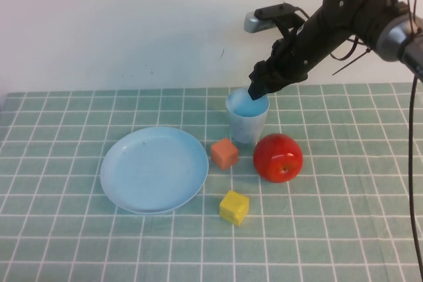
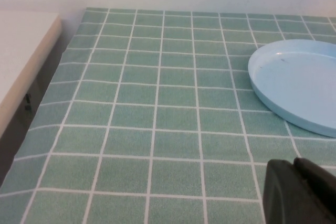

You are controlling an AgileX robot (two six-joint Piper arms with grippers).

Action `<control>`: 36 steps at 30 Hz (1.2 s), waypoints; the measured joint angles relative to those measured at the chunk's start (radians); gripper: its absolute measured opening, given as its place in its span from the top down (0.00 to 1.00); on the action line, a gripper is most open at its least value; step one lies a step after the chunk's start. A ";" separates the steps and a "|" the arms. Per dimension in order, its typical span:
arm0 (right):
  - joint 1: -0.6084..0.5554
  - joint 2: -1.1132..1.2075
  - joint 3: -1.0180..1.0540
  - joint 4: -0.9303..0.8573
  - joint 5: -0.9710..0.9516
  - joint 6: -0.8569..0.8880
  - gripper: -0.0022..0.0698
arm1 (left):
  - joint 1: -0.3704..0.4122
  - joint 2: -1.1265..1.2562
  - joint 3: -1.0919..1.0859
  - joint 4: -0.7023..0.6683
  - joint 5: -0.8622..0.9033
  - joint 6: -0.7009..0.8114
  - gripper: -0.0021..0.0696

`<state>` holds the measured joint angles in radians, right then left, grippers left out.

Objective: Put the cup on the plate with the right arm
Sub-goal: Pick up the cup from the table, then place the cup on the plate

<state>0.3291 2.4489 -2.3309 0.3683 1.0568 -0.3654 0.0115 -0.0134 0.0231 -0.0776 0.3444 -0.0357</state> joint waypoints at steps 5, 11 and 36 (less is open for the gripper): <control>0.000 0.052 0.000 0.000 -0.010 0.006 0.42 | 0.000 0.000 0.000 -0.009 0.000 0.000 0.97; 0.000 0.081 -0.003 -0.015 0.028 -0.008 0.86 | 0.000 0.000 0.000 -0.013 0.000 0.000 0.97; 0.255 0.120 -0.348 0.141 0.175 -0.314 0.94 | 0.000 0.000 0.000 -0.020 0.000 -0.003 0.97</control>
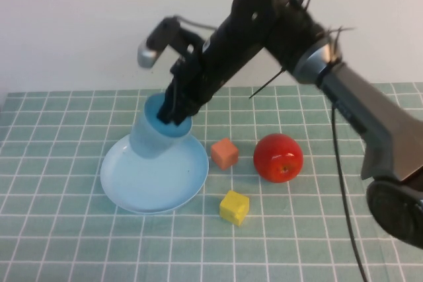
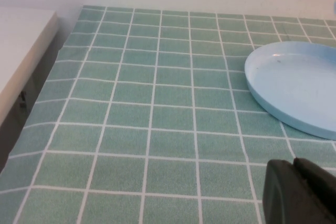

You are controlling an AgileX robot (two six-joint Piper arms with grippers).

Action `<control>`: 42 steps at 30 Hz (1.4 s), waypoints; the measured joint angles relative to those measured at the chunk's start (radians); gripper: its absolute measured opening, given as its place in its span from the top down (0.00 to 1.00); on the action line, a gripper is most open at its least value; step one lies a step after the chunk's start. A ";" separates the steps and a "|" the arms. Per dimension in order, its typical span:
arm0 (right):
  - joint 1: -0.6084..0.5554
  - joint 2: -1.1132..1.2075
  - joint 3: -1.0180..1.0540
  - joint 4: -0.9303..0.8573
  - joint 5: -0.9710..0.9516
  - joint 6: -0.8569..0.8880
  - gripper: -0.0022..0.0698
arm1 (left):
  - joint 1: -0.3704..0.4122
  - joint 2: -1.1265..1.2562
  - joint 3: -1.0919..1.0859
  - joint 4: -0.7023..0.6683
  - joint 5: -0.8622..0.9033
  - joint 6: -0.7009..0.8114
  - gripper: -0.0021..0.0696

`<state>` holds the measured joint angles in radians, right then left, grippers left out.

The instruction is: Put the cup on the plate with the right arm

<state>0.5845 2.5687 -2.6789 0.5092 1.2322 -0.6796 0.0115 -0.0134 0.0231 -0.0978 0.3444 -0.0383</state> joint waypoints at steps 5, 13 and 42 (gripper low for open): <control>0.014 0.072 0.002 -0.036 0.004 0.006 0.93 | 0.000 0.000 0.000 0.000 0.000 0.000 0.97; 0.014 0.081 0.002 -0.067 0.004 0.062 0.64 | 0.000 0.000 0.000 0.000 0.000 0.000 0.97; -0.038 -0.711 0.099 -0.444 0.005 0.212 0.97 | 0.000 0.000 0.000 -0.003 0.000 0.002 0.97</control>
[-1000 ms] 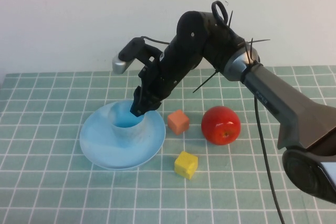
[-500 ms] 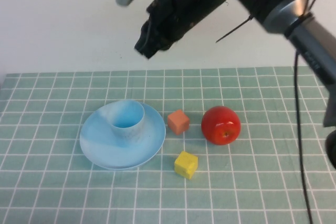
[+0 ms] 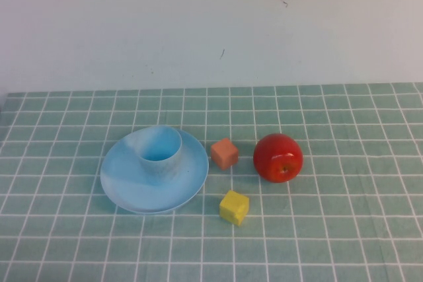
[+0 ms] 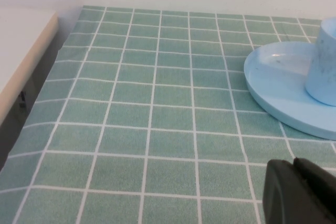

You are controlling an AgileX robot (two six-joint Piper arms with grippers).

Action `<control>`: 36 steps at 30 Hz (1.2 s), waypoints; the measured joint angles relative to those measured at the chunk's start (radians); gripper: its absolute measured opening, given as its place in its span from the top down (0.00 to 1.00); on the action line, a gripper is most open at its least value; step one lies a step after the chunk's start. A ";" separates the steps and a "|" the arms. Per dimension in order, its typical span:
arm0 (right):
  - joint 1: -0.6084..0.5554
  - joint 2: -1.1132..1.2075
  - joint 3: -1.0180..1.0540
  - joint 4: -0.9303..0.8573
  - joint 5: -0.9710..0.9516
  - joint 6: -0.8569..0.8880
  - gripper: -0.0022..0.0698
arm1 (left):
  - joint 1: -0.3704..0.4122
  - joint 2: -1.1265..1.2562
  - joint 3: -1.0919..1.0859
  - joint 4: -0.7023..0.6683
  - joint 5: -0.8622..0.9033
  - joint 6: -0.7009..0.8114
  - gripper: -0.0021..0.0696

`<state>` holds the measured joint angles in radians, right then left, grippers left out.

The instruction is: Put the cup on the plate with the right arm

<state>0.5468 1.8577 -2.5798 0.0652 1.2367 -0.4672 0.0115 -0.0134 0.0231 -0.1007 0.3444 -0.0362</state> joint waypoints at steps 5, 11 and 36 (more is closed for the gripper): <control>0.000 -0.197 0.290 -0.077 0.000 -0.024 0.97 | 0.000 0.000 0.000 0.000 0.000 -0.003 0.97; 0.000 -0.472 0.766 -0.065 0.000 -0.019 0.97 | 0.000 0.000 0.000 0.000 0.000 -0.003 0.97; -0.010 -1.043 1.680 0.040 -0.305 0.025 0.97 | 0.000 0.000 0.000 -0.002 0.000 -0.001 0.97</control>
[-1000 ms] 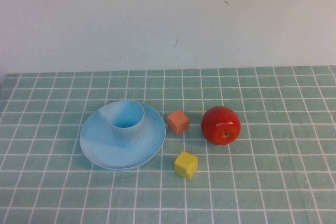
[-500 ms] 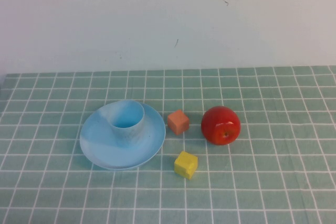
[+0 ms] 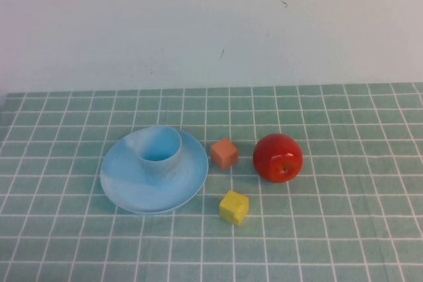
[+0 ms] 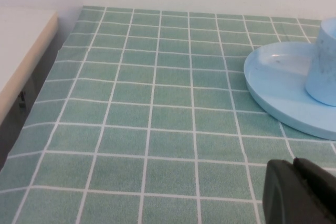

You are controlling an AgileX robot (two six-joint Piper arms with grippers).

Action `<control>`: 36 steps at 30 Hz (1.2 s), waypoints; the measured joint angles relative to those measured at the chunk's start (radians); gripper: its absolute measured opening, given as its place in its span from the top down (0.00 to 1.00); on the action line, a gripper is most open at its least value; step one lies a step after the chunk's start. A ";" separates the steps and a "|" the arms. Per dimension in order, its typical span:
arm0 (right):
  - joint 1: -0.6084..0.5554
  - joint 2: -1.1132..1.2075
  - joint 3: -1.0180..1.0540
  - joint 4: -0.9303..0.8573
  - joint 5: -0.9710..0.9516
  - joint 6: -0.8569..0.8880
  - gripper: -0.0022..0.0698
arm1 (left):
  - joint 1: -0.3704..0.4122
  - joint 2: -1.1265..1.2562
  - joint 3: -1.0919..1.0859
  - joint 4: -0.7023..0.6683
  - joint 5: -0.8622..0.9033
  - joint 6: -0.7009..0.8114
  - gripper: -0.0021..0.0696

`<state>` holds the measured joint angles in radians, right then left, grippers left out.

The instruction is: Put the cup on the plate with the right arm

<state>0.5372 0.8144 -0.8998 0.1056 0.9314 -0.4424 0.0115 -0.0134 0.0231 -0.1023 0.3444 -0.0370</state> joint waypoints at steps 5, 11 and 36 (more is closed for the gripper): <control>-0.165 -0.068 0.143 -0.106 -0.300 0.004 0.97 | 0.000 0.000 0.000 0.000 0.000 0.000 0.97; -0.480 -0.286 0.401 -0.095 -0.514 0.093 0.97 | 0.000 0.000 0.000 0.000 0.000 0.000 0.97; -0.725 -0.826 0.925 0.088 -0.548 0.169 0.97 | 0.000 0.000 0.000 -0.002 0.000 0.000 0.97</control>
<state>-0.1879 -0.0119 0.0250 0.1940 0.3830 -0.2737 0.0115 -0.0134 0.0231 -0.1047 0.3444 -0.0372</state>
